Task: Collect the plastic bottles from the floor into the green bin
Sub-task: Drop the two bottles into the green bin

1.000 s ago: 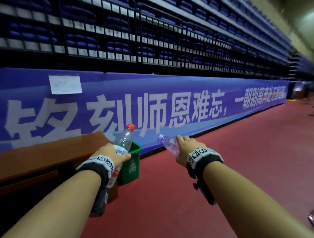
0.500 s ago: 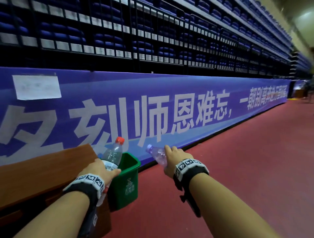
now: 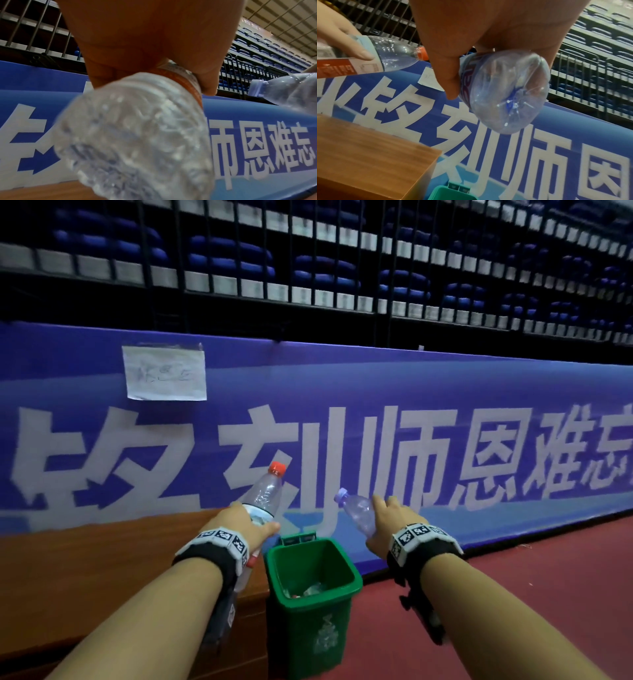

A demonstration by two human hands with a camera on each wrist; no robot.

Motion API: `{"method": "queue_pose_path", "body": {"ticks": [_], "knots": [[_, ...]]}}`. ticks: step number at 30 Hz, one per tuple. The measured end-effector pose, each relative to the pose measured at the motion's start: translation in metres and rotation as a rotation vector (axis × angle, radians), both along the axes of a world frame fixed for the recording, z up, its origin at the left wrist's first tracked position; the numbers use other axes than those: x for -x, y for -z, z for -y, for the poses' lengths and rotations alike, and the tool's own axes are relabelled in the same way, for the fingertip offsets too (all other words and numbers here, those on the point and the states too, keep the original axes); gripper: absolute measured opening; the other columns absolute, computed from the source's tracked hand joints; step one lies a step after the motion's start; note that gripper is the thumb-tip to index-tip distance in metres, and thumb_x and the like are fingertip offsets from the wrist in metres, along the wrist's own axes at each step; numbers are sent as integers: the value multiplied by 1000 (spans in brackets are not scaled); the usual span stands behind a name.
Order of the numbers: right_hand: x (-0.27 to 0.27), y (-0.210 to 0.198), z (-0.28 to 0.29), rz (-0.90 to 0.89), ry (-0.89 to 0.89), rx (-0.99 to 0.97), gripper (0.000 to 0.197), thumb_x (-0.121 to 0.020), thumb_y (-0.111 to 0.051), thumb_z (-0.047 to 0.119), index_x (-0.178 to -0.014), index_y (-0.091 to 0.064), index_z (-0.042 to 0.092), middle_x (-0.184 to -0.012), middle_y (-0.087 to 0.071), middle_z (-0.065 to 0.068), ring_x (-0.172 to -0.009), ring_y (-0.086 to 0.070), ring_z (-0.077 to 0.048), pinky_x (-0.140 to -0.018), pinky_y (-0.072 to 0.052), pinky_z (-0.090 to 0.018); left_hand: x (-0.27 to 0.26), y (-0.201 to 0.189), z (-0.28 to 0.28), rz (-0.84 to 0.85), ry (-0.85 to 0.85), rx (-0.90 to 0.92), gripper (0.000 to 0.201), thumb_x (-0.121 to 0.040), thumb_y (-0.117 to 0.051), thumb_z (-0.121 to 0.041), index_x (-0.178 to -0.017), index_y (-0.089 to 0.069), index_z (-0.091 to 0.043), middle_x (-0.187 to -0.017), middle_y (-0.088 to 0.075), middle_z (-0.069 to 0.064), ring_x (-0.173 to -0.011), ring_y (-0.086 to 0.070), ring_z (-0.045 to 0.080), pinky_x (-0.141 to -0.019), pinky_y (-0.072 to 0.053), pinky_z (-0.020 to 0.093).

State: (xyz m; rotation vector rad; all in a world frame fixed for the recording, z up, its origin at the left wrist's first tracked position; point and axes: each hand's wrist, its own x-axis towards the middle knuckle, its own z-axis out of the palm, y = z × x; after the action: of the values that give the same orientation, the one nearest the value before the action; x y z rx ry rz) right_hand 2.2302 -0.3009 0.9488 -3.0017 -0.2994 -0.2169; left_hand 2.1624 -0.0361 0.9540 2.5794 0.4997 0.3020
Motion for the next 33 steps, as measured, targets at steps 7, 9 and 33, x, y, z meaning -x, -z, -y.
{"method": "queue_pose_path", "body": {"ticks": [7, 9, 33], "knots": [[-170, 32, -77, -18, -14, -5, 67, -83, -63, 31, -140, -29, 21, -128, -42, -7, -107, -59, -32, -78, -51, -39, -178, 37, -75, -11, -77, 48, 78, -73, -67, -69, -123, -47, -14, -90, -55, -1, -80, -57, 19, -72, -49, 30], [-221, 28, -92, -11, 15, -16, 68, -84, -59, 34, -143, -26, 24, -130, -46, -5, -109, -58, -30, -82, -52, -42, -236, 41, -93, -21, -77, 95, 82, -71, -67, -72, -125, -46, -14, -97, -61, 1, -85, -61, 21, -77, -53, 33], [-659, 177, -163, -326, -161, 61, 70, -85, -51, 60, -142, -31, 27, -128, -59, -2, -105, -64, -28, -76, -49, -37, -683, 163, -125, -423, -76, 89, 79, -82, -55, -68, -132, -32, -12, -122, -59, 13, -106, -61, 32, -94, -49, 43]]}}
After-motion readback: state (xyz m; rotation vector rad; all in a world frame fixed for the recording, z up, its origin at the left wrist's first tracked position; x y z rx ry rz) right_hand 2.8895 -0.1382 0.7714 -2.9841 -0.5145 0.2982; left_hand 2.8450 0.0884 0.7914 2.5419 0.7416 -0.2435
